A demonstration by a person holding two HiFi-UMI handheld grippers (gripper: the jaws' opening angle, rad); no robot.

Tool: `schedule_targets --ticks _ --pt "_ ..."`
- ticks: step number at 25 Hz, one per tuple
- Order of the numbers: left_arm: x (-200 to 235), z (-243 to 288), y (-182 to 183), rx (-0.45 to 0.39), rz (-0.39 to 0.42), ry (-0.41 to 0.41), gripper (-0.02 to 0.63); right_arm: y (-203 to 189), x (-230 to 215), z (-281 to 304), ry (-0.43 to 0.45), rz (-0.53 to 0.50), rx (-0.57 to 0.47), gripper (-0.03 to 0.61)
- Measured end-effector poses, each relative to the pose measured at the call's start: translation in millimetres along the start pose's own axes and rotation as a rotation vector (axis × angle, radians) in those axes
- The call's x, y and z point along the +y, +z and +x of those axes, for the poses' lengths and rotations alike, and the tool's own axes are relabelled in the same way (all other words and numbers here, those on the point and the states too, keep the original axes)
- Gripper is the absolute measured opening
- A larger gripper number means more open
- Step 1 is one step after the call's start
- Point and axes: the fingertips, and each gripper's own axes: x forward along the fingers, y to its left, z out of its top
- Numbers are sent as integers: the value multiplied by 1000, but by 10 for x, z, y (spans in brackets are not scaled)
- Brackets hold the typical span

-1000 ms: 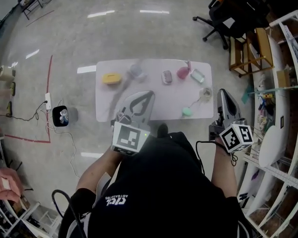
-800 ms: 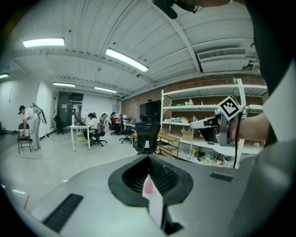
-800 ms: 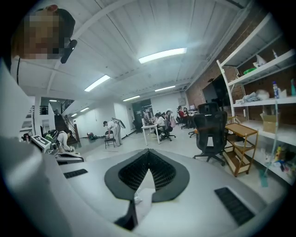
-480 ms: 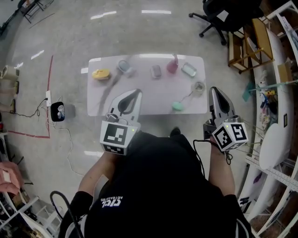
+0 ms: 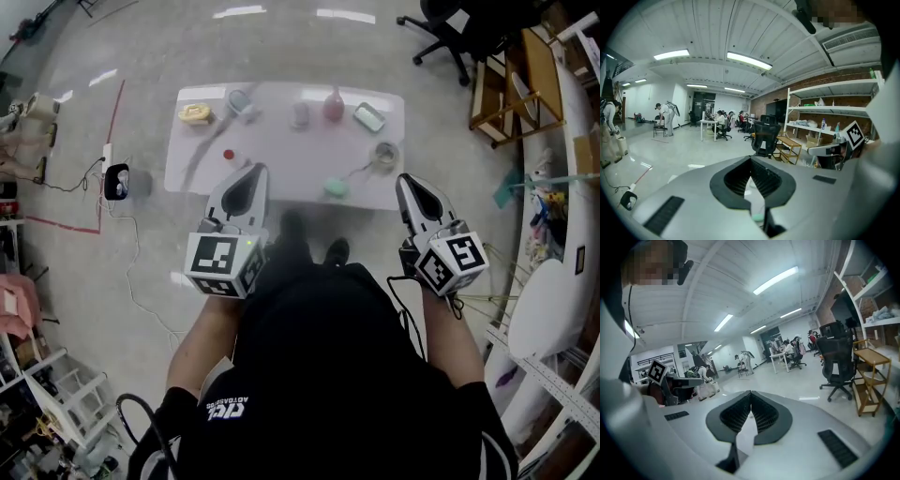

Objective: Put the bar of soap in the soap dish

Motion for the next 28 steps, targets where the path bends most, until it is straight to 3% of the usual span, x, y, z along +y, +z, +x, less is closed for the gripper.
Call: schedule_targets --ticks 4,9,13,17,23,24,26,28 --pt "-63 33 -82 24 4 -1 9 -184 -47 122 13 25 39 16" --pt "-131 258 -12 9 29 -30 9 -191 24 162 59 -53 39 17" --pt "-175 464 95 -13 31 -91 9 -265 32 232 37 -91 91 17" --pt "-135 666 -7 36 33 -137 9 -437 48 420 27 -127 153 18" --pt "6 889 -252 102 -14 -110 9 -795 -170 692 22 -91 238 18" --pt "7 930 -268 108 -27 -106 9 -825 -224 735 10 -84 238 47" --pt "-20 1021 -256 108 -52 -103 9 -898 -329 814 -3 -62 247 182" --pt "-65 1105 -257 106 -52 -106 9 -1002 -411 881 -5 -38 265 198"
